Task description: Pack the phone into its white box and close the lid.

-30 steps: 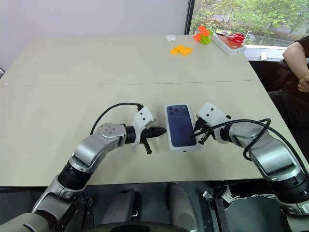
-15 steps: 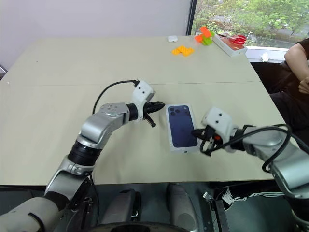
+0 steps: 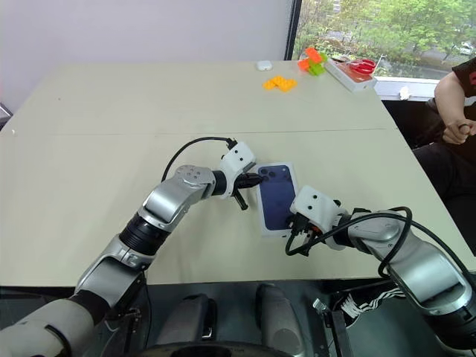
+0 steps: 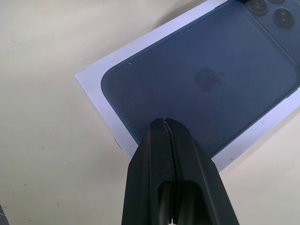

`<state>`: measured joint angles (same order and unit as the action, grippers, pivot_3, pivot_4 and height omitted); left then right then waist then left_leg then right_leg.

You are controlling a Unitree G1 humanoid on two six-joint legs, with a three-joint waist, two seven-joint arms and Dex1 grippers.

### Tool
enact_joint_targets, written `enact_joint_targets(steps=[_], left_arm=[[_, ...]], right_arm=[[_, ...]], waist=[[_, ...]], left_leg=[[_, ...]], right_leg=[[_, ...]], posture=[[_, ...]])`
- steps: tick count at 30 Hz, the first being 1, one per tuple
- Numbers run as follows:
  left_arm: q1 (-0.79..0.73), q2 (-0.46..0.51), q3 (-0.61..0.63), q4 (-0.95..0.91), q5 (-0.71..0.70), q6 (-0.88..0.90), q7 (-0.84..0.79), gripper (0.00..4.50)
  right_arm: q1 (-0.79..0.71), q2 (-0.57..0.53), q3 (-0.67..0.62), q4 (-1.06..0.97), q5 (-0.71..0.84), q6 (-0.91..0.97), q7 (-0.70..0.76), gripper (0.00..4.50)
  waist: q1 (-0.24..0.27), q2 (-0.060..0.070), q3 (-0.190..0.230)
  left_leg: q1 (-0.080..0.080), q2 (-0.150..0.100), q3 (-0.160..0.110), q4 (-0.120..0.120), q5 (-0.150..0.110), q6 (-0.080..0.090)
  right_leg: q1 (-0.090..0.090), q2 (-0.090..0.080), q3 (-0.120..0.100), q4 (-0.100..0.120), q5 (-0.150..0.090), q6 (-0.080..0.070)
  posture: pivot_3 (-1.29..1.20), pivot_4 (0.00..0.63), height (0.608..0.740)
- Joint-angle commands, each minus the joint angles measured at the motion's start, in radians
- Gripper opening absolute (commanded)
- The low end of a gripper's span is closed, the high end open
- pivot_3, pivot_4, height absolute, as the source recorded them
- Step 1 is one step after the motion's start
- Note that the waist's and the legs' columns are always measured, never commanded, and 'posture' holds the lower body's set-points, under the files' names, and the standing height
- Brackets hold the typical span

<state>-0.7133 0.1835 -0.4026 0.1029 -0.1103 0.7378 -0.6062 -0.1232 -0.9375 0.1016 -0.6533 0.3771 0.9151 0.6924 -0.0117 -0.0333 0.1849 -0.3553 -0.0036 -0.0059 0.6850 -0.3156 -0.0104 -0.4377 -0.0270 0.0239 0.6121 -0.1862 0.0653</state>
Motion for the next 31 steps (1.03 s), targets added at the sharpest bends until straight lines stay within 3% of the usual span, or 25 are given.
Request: enact_joint_targets(steps=[1,5,10,13,18,23,31], left_arm=[[0.038,-0.009,0.131,-0.040,-0.047,-0.072,0.031,0.00],[0.114,0.071,0.377,-0.187,-0.133,-0.137,0.060,0.00],[0.266,0.237,0.580,-0.265,-0.202,-0.137,0.019,0.00],[0.406,0.355,0.687,-0.318,-0.233,-0.121,-0.026,0.00],[0.598,0.465,0.797,-0.383,-0.278,-0.118,-0.080,0.00],[0.774,0.459,0.879,-0.477,-0.297,-0.113,-0.041,0.00],[0.794,0.462,0.895,-0.464,-0.315,-0.120,-0.006,0.00]], right_arm=[[-0.012,0.042,-0.055,0.021,-0.003,-0.032,-0.029,0.01],[-0.069,0.121,-0.202,0.107,-0.020,-0.142,-0.095,0.01],[-0.152,0.176,-0.275,0.274,-0.003,-0.206,-0.102,0.01],[-0.188,0.189,-0.311,0.377,0.039,-0.237,-0.044,0.01],[-0.204,0.175,-0.285,0.416,0.077,-0.251,0.064,0.01],[-0.201,0.182,-0.244,0.469,0.075,-0.287,0.147,0.01],[-0.193,0.212,-0.238,0.459,0.086,-0.296,0.153,0.01]], waist=[[-0.003,0.000,0.000],[-0.010,0.000,0.001],[-0.003,0.001,0.001],[-0.003,0.001,0.002],[0.003,0.001,0.002],[-0.003,0.001,0.002],[-0.002,0.001,0.002]], left_leg=[[0.000,0.000,0.000,0.000,0.000,0.000],[-0.002,0.001,0.001,0.000,0.000,0.000],[-0.001,0.002,0.001,-0.002,0.000,0.000],[-0.001,0.002,0.001,-0.002,0.000,0.000],[-0.002,0.001,0.001,-0.001,0.000,0.001],[-0.001,0.002,0.001,-0.001,-0.001,0.001],[-0.001,0.002,0.001,-0.001,-0.001,0.001]], right_leg=[[0.000,0.000,0.000,0.000,0.000,0.000],[-0.006,0.001,0.002,0.002,0.001,-0.001],[-0.005,0.001,0.002,0.002,0.003,-0.004],[-0.005,-0.001,0.002,0.001,0.003,-0.004],[-0.005,-0.004,0.001,0.000,0.002,-0.005],[-0.005,-0.003,0.001,0.000,0.000,-0.006],[-0.005,-0.002,0.001,0.000,-0.002,-0.003]], posture=[[0.00,0.150,0.726],[0.00,0.150,0.726],[0.00,0.150,0.726],[0.00,0.150,0.726],[0.00,0.150,0.726],[0.00,0.150,0.726],[0.00,0.150,0.726]])
